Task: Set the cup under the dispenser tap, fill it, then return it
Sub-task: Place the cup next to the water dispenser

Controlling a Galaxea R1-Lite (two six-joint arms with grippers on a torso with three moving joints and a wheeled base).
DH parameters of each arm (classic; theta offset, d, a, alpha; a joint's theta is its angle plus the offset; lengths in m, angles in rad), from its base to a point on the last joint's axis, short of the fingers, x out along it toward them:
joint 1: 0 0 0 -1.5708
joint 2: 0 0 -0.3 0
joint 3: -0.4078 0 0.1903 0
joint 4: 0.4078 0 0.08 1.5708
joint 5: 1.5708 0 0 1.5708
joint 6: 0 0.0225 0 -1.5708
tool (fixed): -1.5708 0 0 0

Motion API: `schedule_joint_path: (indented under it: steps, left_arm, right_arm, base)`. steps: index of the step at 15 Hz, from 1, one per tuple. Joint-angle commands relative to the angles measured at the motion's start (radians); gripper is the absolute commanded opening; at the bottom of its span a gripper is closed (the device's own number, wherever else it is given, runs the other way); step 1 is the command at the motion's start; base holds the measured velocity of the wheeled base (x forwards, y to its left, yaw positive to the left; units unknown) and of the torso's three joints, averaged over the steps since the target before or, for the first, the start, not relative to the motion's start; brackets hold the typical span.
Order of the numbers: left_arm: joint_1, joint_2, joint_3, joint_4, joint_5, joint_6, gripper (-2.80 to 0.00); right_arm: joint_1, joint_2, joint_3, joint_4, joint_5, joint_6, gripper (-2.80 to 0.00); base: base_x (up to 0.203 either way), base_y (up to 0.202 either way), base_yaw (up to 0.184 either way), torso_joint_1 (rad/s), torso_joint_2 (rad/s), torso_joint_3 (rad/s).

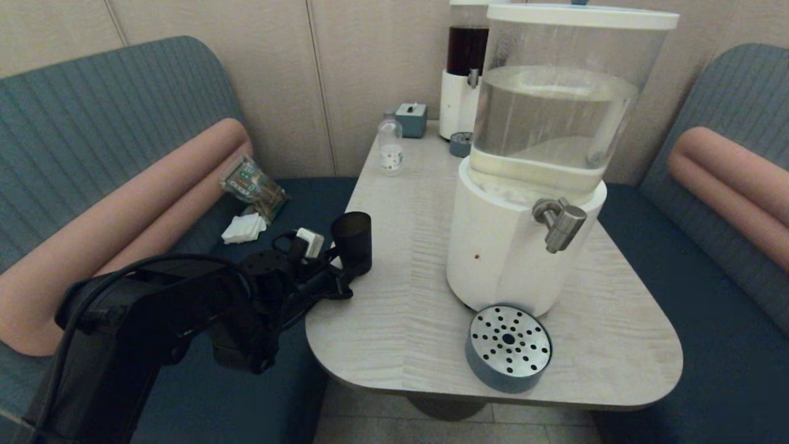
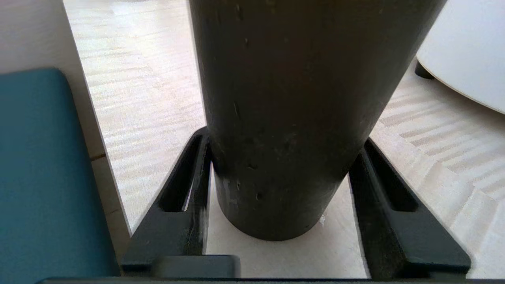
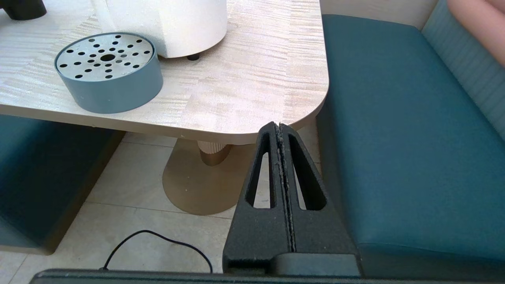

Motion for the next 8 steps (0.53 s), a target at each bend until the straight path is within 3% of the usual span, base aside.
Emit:
schedule_joint_path:
  steps: [1, 8]
  left_arm:
    - [-0.001, 0.001, 0.004, -0.003, -0.004, 0.000, 0.00]
    - [-0.009, -0.077, 0.054, -0.003, -0.003, 0.004, 0.00]
  right_arm:
    - [0.000, 0.001, 0.002, -0.001, 0.000, -0.001, -2.80]
    - [0.000, 0.001, 0.002, -0.001, 0.000, -0.001, -2.80]
  base:
    - [0.000, 0.000, 0.000, 0.000, 0.00, 0.000]
    - [0.000, 0.000, 0.000, 0.000, 0.00, 0.000]
